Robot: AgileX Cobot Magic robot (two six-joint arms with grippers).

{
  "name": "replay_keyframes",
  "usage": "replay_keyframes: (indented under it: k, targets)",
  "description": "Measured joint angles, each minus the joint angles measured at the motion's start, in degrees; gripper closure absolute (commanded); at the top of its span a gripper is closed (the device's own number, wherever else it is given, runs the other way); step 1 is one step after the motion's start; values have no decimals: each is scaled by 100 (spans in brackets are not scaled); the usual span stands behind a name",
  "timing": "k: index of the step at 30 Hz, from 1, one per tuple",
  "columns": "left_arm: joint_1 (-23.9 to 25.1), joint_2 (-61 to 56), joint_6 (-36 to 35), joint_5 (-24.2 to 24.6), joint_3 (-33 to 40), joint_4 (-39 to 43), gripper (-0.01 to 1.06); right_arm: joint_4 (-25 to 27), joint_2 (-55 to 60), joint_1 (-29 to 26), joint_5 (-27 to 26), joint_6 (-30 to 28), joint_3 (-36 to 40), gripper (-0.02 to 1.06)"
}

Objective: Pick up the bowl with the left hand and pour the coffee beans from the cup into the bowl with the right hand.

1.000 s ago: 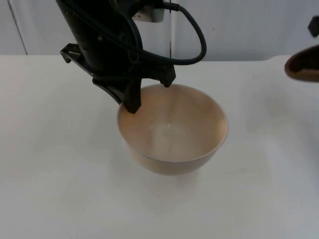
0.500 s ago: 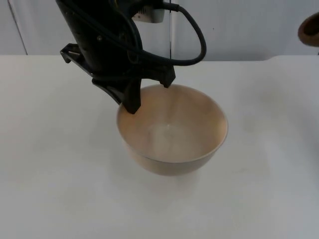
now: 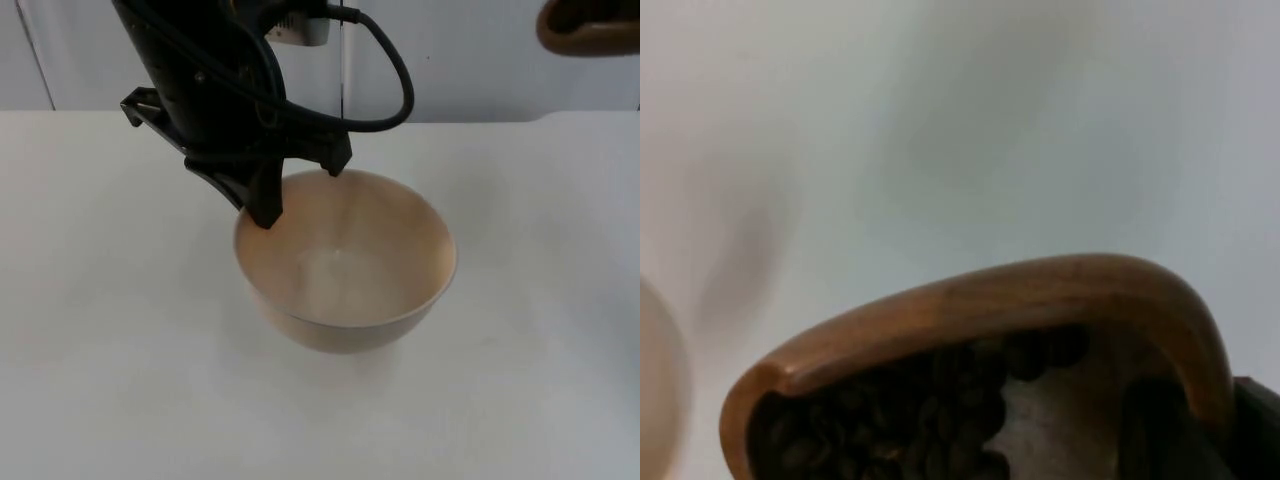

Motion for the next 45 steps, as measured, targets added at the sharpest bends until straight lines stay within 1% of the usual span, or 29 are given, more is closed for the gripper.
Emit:
replay_keyframes:
  k: [4, 5, 10, 28, 32, 35, 39, 45]
  targets:
    - [0, 0, 0, 0, 0, 0, 105, -241, 0, 462, 0, 44, -9, 104]
    - [0, 0, 0, 0, 0, 0, 105, -241, 0, 462, 0, 44, -9, 104]
    - [0, 0, 12, 0, 0, 0, 105, -371, 0, 867, 12, 116, -14, 104]
    - [0, 0, 12, 14, 0, 0, 105, -422, 207, 981, 12, 357, -23, 104]
    - [0, 0, 12, 14, 0, 0, 105, -619, 212, 1213, 12, 447, -23, 104]
    - [0, 12, 12, 14, 0, 0, 105, -655, 236, 1354, 12, 491, -23, 104]
    - [0, 95, 12, -40, 0, 0, 105, -665, 279, 1446, 12, 515, -23, 104]
    - [0, 178, 25, -290, 0, 0, 105, -689, 308, 1446, 12, 515, -23, 104]
